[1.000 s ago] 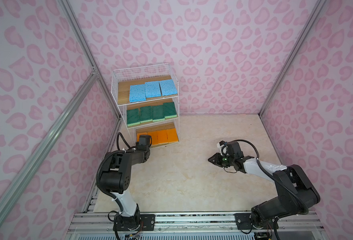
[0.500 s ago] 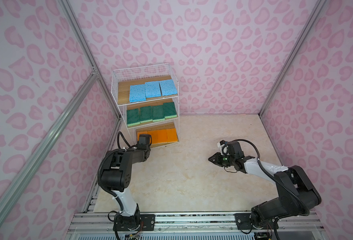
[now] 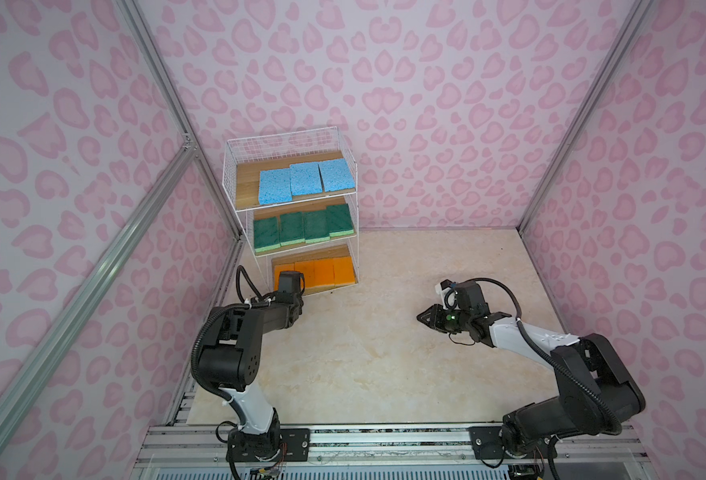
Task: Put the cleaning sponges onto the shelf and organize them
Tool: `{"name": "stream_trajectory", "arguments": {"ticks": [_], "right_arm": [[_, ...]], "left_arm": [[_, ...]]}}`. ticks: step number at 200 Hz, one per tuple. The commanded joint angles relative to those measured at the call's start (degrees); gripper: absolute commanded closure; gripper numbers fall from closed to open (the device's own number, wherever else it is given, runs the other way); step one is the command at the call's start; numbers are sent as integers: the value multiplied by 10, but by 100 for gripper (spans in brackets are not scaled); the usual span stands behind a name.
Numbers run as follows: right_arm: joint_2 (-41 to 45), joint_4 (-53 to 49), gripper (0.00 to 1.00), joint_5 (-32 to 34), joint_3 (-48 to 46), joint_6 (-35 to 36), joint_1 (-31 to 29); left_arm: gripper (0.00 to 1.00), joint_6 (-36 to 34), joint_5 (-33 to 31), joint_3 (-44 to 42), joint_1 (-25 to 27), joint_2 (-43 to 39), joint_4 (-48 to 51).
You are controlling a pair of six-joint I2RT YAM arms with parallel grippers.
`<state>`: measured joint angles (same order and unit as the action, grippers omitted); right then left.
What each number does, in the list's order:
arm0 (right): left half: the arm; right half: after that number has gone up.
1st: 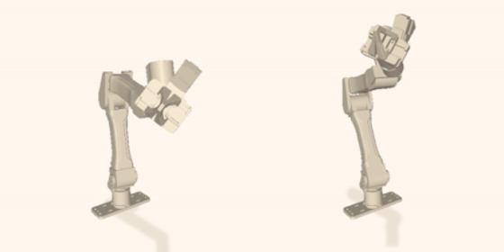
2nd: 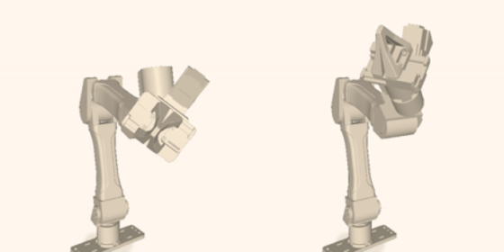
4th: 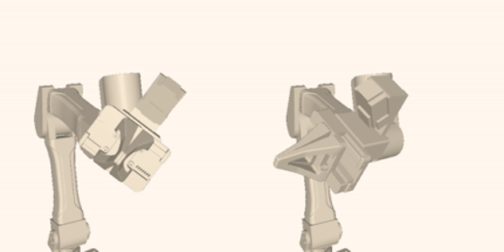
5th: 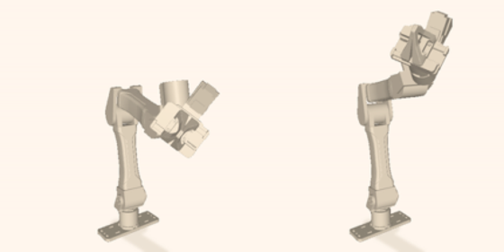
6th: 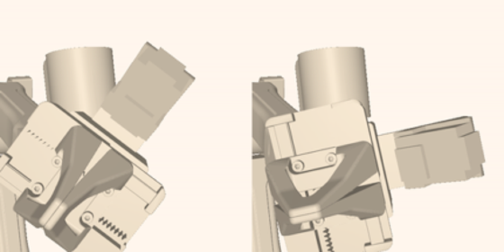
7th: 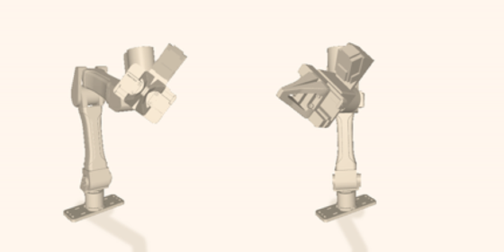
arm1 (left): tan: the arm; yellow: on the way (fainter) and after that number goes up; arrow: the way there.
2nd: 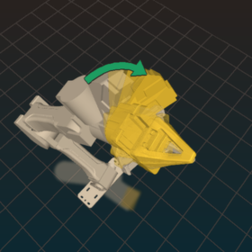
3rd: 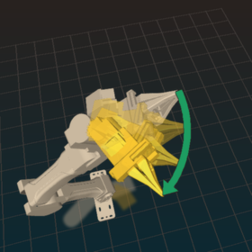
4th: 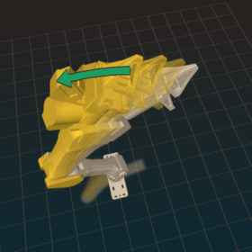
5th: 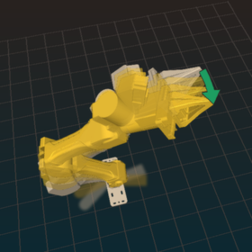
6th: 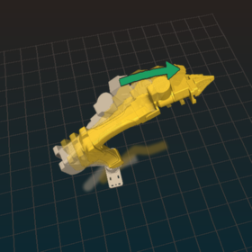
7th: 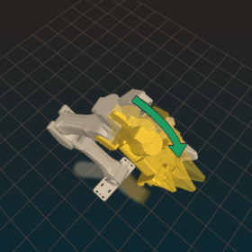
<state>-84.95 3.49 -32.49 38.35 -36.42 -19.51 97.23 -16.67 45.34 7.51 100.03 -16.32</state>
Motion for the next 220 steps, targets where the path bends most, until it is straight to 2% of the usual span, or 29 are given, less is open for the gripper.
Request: {"name": "stream_trajectory", "arguments": {"ticks": [1, 45, 80, 124, 156, 220], "right_arm": [[5, 2, 74, 5, -5, 4, -1], [14, 2, 72, 9, -8, 5, 0], [32, -7, 68, 18, -8, 11, -1], [61, -25, 62, 30, -9, 20, 0], [96, -46, 57, 47, -6, 27, 1], [219, -101, 54, 138, -5, 66, 10]], "left_arm": [[50, -12, 5, -6, 3, -15, -8], [29, -34, 21, -13, 16, -49, 6], [0, -55, 28, -32, 34, -96, 23], [2, -84, 21, -69, 60, -167, 51], [2, -130, 15, -87, 82, -237, 116], [2, -421, 8, -37, 85, -432, 290]]}}
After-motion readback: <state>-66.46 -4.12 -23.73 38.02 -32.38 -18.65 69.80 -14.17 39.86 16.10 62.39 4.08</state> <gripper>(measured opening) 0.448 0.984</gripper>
